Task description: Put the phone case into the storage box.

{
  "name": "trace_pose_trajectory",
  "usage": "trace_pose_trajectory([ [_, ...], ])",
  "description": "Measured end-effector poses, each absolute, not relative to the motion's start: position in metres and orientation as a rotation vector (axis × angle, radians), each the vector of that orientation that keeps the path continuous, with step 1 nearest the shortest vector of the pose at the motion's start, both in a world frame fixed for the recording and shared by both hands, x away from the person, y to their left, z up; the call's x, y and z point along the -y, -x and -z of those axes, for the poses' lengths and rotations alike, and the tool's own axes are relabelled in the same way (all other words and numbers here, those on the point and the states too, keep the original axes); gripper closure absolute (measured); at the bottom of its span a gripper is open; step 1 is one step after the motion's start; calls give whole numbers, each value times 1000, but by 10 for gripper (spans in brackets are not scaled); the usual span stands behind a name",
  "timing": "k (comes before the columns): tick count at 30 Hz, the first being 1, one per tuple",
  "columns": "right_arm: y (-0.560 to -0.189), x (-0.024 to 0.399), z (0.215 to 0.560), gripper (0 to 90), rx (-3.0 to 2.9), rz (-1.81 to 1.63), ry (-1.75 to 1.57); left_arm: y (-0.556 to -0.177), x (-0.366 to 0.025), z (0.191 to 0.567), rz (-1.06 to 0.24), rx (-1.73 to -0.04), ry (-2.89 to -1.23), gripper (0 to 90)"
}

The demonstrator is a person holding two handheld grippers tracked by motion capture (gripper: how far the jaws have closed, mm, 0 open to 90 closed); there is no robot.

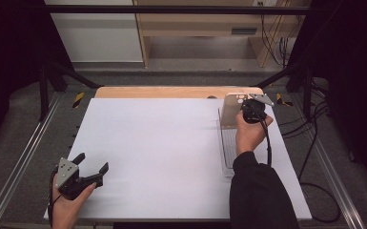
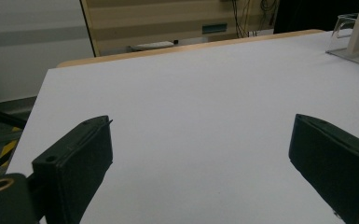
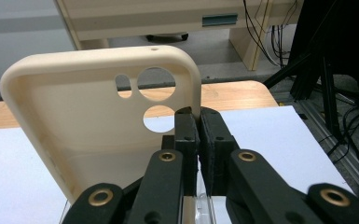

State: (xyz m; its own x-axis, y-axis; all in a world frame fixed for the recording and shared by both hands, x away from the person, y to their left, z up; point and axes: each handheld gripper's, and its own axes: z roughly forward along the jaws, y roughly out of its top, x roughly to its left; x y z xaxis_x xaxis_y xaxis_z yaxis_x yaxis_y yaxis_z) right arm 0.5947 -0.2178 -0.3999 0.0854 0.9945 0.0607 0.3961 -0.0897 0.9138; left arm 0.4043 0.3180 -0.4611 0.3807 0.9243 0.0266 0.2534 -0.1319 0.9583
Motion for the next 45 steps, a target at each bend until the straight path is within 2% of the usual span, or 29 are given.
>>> trace_pose_trajectory([
  [7, -596, 217, 401, 809, -1411, -1004, -1586, -404, -318, 461, -829, -1067, -1628, 59],
  [13, -598, 218, 402, 641, -1420, -1055, -1518, -404, -318, 461, -830, -1066, -1630, 59],
  [24, -595, 219, 399, 479, -1463, -1112, -1422, -404, -318, 461, -830, -1065, -1630, 59],
  [45, -588, 216, 394, 265, -1539, -1141, -1382, -404, -318, 461, -829, -1065, -1622, 57],
])
